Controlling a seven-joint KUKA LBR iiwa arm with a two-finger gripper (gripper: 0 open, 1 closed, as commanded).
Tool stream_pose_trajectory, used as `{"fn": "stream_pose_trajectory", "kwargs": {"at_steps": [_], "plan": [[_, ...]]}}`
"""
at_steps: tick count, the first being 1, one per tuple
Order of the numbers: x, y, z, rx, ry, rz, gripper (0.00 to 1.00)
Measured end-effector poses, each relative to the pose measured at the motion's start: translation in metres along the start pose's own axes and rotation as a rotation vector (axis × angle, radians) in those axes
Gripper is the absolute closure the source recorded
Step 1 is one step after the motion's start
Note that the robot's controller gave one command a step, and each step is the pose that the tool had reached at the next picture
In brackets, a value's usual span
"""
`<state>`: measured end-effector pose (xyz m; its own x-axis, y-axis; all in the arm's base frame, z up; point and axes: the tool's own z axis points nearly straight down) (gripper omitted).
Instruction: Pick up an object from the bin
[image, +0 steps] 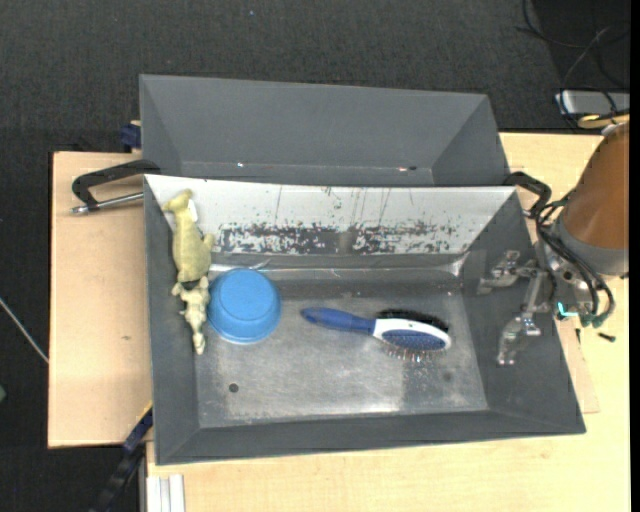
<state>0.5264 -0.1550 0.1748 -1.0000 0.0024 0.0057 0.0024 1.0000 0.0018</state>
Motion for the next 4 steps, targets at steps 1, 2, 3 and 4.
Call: {"fn": "stream_pose_trajectory", "kwargs": {"at_steps": [1, 2, 3, 4], "plan": [[-0.063, 0.024, 0.096, 0.001, -0.008, -0.402, 0.0], [-0.018, 0.091, 0.096, 0.002, -0.006, -0.885, 0.0], [0.02, 0.092, 0.092, 0.003, -0.005, -0.973, 0.0], [0.025, 0.178, 0.101, 0.004, -0.007, -1.238, 0.0]]}}
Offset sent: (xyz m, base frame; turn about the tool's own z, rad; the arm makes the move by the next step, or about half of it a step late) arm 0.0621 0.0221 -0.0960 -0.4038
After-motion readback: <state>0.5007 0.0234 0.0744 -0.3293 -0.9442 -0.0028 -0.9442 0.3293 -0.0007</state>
